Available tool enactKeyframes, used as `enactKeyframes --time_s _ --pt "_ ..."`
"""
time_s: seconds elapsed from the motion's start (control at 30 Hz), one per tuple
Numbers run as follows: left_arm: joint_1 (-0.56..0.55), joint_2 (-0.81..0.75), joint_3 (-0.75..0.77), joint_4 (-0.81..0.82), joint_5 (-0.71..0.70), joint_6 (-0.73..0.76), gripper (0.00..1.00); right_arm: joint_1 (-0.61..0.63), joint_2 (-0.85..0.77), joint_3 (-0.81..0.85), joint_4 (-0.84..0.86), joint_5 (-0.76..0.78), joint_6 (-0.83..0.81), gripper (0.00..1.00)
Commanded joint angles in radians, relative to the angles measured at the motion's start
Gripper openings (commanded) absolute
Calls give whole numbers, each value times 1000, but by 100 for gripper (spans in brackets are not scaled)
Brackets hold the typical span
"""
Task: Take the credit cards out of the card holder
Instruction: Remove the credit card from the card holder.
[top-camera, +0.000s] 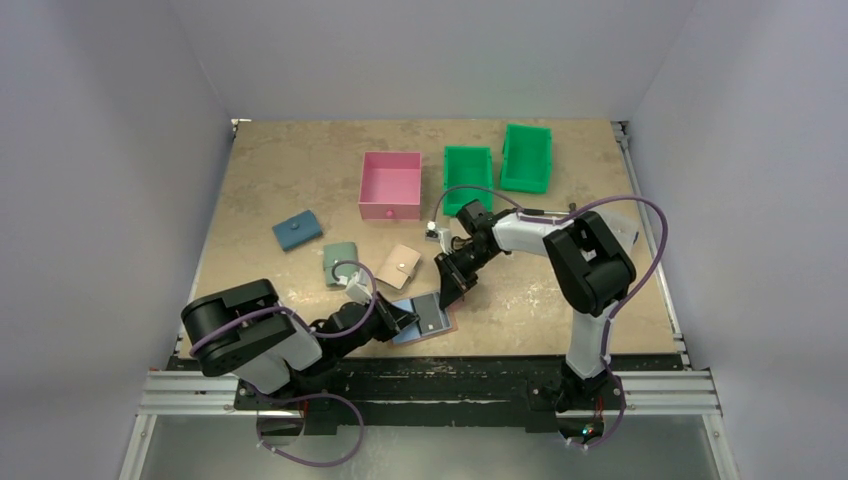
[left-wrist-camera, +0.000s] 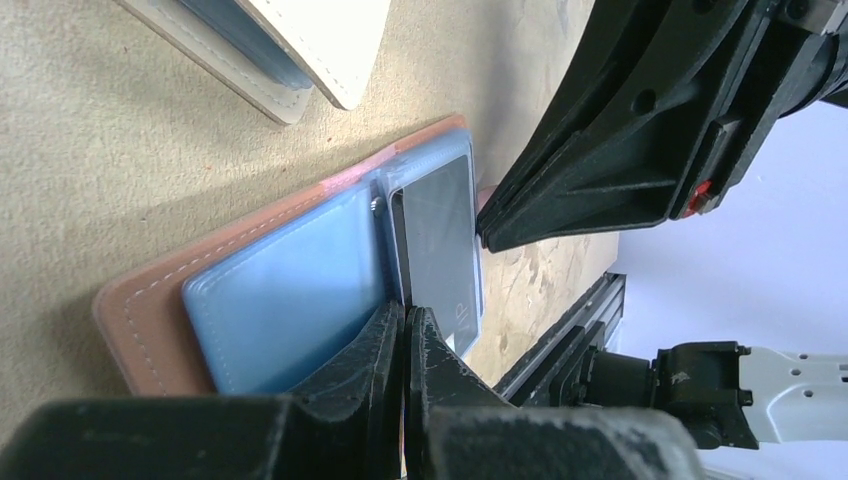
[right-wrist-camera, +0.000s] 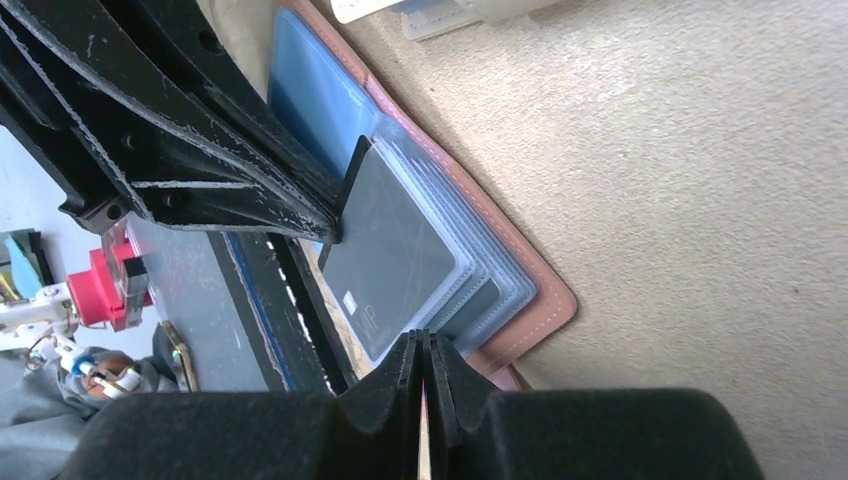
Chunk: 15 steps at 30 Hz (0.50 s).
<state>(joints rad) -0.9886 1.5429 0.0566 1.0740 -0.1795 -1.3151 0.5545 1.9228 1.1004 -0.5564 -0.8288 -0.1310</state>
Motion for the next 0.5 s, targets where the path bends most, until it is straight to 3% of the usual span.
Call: enactKeyframes --time_s 0.0,0.3,0.47 --pt "8 -21 -12 -55 18 87 0 -33 5 -21 47 242 -84 14" --pt "10 -41 31 -147 47 160 0 -41 -34 -17 33 216 -127 20" --pt "9 -77 59 -212 61 231 0 -41 -74 37 -70 93 -260 24"
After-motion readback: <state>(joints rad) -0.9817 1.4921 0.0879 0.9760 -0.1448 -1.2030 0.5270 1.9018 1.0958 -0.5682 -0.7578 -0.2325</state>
